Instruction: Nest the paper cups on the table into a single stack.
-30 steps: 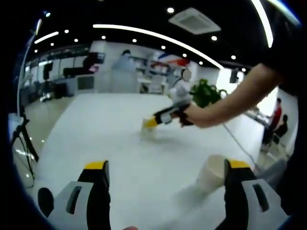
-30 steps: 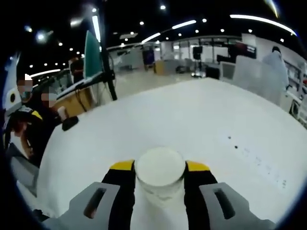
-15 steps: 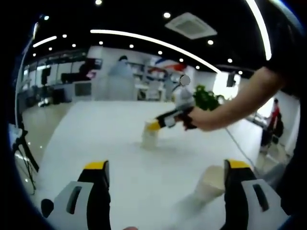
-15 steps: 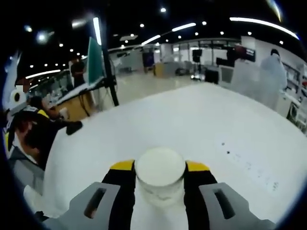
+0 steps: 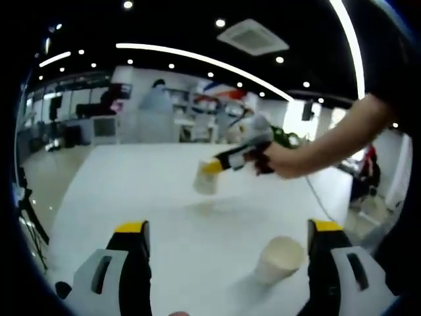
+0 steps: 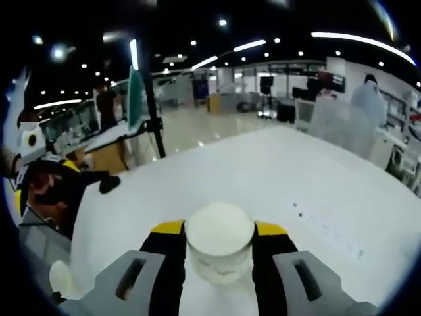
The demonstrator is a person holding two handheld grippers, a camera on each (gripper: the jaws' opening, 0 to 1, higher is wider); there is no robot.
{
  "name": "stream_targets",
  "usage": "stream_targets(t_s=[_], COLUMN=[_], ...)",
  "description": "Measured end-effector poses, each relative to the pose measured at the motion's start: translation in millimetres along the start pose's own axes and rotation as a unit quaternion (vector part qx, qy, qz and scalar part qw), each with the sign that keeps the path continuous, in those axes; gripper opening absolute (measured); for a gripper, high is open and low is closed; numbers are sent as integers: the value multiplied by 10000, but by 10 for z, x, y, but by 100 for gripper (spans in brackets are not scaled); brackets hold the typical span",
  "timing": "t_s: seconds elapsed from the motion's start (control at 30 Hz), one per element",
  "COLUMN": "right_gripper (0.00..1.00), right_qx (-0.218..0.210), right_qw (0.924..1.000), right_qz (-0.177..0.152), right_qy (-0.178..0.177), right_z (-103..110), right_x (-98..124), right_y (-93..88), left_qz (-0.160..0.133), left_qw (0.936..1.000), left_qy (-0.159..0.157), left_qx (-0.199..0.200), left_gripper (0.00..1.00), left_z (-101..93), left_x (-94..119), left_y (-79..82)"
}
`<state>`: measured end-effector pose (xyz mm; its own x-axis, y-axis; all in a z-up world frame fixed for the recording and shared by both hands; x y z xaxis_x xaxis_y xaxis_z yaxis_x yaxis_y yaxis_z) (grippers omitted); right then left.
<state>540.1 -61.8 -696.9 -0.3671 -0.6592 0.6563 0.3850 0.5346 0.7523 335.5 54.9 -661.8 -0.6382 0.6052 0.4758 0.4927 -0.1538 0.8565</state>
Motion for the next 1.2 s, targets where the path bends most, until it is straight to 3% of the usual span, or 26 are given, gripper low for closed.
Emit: stream_targets(t_s=[0.3, 0.37, 0.87, 1.2], right_gripper=[36, 36, 36, 36], right_qx=[-150, -449, 56, 80], right_qw=[9992, 9973, 9976, 9958], right_qz=[-377, -571, -685, -895], right_qy=[-69, 51, 53, 187], right_z=[82, 130, 467, 705], right_x=[398, 496, 1031, 1271], right_y=[162, 229, 385, 390], left_qz=[-9, 13, 51, 1], left_qw=[9998, 9997, 9980, 9967], left_qy=[-130, -166, -500, -687], left_qx=[-134, -205, -394, -426], left_gripper=[100, 100, 100, 100], left_z=[-80, -107, -261, -307], left_x=[20, 20, -14, 0], left_y=[72, 81, 118, 177])
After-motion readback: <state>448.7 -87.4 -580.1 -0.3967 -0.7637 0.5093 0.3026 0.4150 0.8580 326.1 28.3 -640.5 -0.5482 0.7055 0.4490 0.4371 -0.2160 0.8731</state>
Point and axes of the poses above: the point that each gripper's makers call its tool centre point, and the gripper's own axes: x roughly backward along the fingers, z roughly to its left, y roughly out of its top, the point moved 1 cm from there along x, roughly backward along the fingers, and after that the axes turned 13 degrees about z, right-handed, at the moved point
